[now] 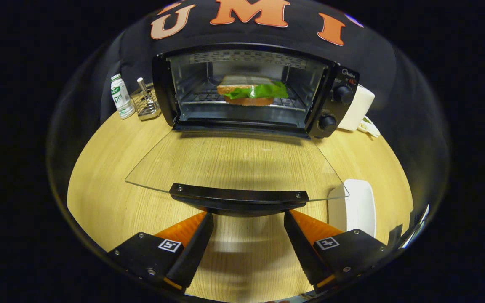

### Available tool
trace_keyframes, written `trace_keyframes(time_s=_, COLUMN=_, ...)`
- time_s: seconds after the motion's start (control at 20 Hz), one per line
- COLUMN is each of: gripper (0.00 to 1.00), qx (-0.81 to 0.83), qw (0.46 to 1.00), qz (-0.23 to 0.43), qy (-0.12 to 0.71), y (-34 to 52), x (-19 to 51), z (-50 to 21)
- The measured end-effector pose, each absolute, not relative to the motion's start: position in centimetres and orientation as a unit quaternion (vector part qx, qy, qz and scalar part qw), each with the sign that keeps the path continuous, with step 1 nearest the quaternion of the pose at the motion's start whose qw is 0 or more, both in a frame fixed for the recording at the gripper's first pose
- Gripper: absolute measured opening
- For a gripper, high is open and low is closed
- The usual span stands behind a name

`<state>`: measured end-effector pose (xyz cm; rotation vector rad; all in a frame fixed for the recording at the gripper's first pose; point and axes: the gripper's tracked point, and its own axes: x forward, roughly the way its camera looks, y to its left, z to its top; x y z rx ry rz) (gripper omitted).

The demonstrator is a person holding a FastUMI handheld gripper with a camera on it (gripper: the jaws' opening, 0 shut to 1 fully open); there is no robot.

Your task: Open the toaster oven, put the food inside, and close the toaster oven door.

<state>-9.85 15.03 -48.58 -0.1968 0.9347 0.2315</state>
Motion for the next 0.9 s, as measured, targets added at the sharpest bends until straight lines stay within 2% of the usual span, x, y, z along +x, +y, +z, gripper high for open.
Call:
trace_keyframes(time_s=0.35, gripper=1.00, qx=-0.064, qw=0.906, qz=0.114, qy=0.403, y=16.6, x=-5.6, z=-43.4)
trace_keyframes(time_s=0.9, gripper=1.00, qx=-0.061, qw=0.935, qz=0.107, qy=0.332, y=18.4, x=2.7, z=-39.1)
